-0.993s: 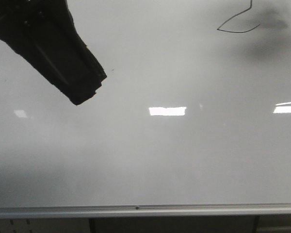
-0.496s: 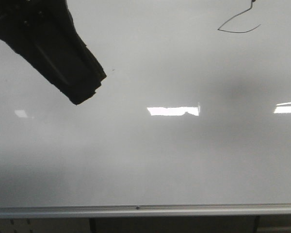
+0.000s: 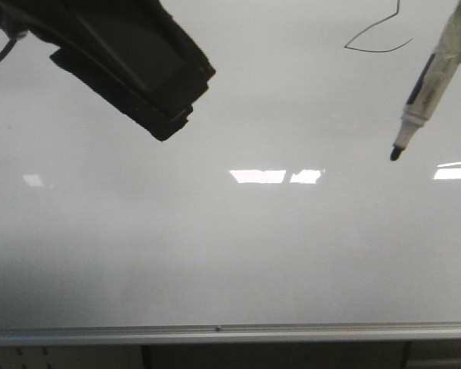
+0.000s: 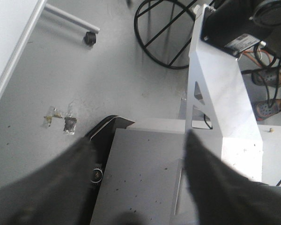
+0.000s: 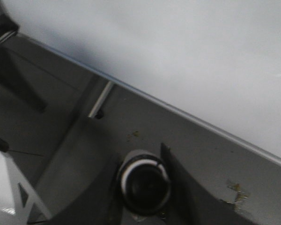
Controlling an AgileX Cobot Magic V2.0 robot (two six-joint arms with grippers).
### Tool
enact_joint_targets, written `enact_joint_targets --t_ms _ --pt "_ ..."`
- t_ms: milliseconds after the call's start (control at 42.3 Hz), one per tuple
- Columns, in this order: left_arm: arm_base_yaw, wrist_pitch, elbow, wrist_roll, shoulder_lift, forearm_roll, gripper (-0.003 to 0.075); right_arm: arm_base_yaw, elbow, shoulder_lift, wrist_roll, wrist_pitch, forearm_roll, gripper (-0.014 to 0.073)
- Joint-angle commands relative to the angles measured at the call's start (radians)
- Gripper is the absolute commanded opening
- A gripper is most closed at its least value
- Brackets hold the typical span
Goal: Write number 2 on whiteboard
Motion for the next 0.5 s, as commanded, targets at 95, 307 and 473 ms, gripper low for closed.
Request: enact_joint_targets --t_ms 95,307,473 --pt "-0.019 0.045 -0.029 0.011 -0.033 -0.104 0.0609 -0.002 0.004 -0.021 -0.084 -0.001 0.179 -0.011" --pt "-0.067 0.045 -0.029 0.091 -0.033 -0.214 0.0609 -0.002 0.004 -0.021 -0.096 0.019 0.206 -0.011" --pt "-0.096 0.045 -0.029 0.129 -0.033 -0.266 0.0609 -0.002 0.004 -0.021 -0.141 0.077 0.279 -0.011"
